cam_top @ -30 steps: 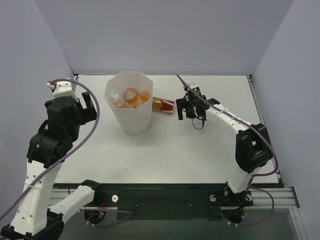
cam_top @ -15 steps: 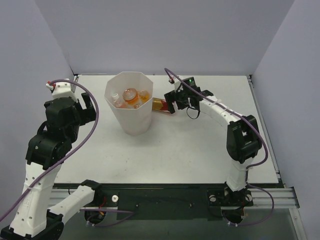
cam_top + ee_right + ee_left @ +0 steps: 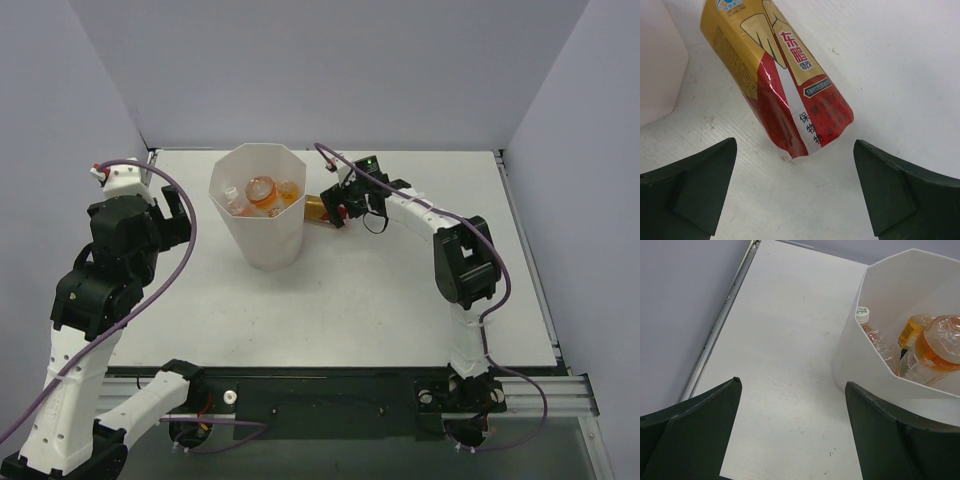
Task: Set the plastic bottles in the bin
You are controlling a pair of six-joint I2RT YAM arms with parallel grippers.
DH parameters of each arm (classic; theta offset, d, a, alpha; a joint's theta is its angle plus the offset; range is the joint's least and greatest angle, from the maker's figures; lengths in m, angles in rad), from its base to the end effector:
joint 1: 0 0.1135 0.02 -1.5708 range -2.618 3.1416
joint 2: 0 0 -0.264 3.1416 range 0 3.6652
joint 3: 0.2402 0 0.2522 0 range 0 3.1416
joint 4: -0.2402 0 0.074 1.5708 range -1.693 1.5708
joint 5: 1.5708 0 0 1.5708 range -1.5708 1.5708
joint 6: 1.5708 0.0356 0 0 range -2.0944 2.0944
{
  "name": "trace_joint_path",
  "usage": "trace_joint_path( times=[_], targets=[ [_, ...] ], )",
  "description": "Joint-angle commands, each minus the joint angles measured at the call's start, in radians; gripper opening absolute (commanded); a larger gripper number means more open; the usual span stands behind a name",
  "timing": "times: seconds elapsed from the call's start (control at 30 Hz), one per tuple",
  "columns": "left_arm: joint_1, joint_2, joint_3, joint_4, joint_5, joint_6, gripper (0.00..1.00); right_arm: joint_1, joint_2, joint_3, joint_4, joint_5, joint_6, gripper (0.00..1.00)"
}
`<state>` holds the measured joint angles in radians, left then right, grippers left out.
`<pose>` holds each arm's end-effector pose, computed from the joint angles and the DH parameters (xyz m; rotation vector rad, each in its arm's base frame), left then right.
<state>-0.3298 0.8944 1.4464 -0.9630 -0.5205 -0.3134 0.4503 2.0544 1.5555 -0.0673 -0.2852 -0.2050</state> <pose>0.1268 -0.0247 0.4570 -0.3153 1.8997 0.0865 0.4259 0.2170 0.2247 -0.8476 1.9697 0.4483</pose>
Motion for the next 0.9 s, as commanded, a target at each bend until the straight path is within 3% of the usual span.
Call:
trace_joint_path(
  times=[0.0,0.5,0.6,0.77,0.87],
  targets=[
    [0.008,-0.005,0.042,-0.003,-0.019,-0.013,0.95,-0.005,0.013,0.066,0.035,-0.006,-0.037,0.96],
    [0.008,-0.002,0.048,-0.008,-0.013,-0.024,0.95,0.004,0.127,0.190,-0.038,-0.134,-0.017,0.91],
    [0.008,-0.005,0.045,-0.008,-0.015,-0.024,0.95,0.007,0.118,0.176,-0.039,-0.140,0.009,0.83],
    [0.008,-0.003,0.042,-0.003,0.002,-0.021,0.95,0.014,0.086,0.118,-0.041,-0.161,0.033,0.78],
    [0.008,-0.003,0.040,0.000,-0.001,-0.016,0.95,0.024,0.076,0.118,-0.075,-0.137,0.021,0.67]
  ],
)
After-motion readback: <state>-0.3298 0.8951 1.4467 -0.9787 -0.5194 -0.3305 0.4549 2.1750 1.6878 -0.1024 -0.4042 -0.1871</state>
